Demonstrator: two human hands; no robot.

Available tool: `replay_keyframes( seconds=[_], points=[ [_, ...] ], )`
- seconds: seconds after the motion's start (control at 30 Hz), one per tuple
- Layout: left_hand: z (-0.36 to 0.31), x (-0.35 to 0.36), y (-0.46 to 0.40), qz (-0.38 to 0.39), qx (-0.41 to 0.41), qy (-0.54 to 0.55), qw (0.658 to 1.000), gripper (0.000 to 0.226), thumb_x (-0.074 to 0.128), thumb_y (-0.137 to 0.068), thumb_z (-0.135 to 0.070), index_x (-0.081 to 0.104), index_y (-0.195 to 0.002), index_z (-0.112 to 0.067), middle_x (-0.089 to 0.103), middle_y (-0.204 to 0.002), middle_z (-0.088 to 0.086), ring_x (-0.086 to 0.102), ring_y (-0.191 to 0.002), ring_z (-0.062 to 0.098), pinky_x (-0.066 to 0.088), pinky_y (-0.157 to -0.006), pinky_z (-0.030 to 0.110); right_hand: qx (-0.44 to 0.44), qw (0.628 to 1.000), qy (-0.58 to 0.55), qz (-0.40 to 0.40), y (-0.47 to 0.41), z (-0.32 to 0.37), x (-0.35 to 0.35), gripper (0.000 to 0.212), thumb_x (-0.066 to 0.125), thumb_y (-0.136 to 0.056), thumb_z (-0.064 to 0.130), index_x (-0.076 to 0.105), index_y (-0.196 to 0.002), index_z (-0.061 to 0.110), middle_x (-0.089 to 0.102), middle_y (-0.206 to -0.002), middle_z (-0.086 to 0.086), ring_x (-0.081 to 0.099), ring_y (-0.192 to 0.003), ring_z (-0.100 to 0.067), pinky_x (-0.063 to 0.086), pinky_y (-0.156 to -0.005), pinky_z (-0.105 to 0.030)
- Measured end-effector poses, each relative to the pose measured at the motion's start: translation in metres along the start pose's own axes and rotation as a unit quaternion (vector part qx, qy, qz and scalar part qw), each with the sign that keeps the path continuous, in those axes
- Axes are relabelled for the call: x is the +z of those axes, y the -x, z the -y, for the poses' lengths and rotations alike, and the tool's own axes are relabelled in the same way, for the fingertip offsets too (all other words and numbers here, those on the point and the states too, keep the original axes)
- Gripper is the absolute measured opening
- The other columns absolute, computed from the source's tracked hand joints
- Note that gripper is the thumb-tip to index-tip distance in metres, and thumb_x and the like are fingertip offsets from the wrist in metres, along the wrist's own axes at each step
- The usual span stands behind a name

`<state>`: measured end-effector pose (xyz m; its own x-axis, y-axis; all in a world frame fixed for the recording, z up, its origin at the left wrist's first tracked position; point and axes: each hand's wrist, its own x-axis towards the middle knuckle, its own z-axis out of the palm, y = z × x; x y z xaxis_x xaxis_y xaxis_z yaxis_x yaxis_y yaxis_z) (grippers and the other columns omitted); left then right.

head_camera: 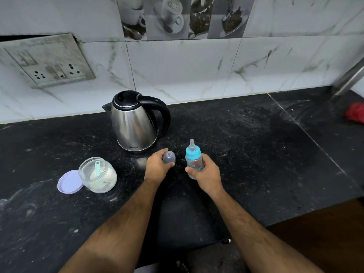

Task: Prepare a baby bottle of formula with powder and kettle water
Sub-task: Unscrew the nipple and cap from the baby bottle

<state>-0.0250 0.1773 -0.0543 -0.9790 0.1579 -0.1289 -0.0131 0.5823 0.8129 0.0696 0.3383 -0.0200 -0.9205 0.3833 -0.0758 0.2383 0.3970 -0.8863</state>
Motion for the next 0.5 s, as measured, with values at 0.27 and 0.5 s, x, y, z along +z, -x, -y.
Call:
replay_keyframes(
  seconds=[0.27,0.5],
  points=[
    [-0.016,-0.021,0.033,-0.102,0.076,0.021,0.992,0.034,0.070,-0.089,-0.033,0.069,-0.119,-0.017,0.070,-0.116,-0.002,0.064,-0.097,0.000,0.049,-0.086,0.014,0.008,0.999,-0.035,0.037,0.002,0.003,0.007,0.049,0.083,-0.077,0.024,0.059,-0.119,0.017,0.066,-0.106,0.008,0.063,-0.095,-0.007,0.049,-0.079,-0.017],
    [-0.040,-0.059,0.048,0.195,0.074,0.304,0.930,0.032,0.064,-0.093,-0.007,0.064,-0.125,-0.005,0.073,-0.115,0.012,0.069,-0.106,0.019,0.053,-0.092,0.026,-0.020,0.965,-0.151,0.213,0.018,0.020,0.013,0.034,0.077,-0.083,0.010,0.065,-0.115,0.009,0.072,-0.104,-0.009,0.069,-0.096,-0.021,0.055,-0.089,-0.038]
  ],
)
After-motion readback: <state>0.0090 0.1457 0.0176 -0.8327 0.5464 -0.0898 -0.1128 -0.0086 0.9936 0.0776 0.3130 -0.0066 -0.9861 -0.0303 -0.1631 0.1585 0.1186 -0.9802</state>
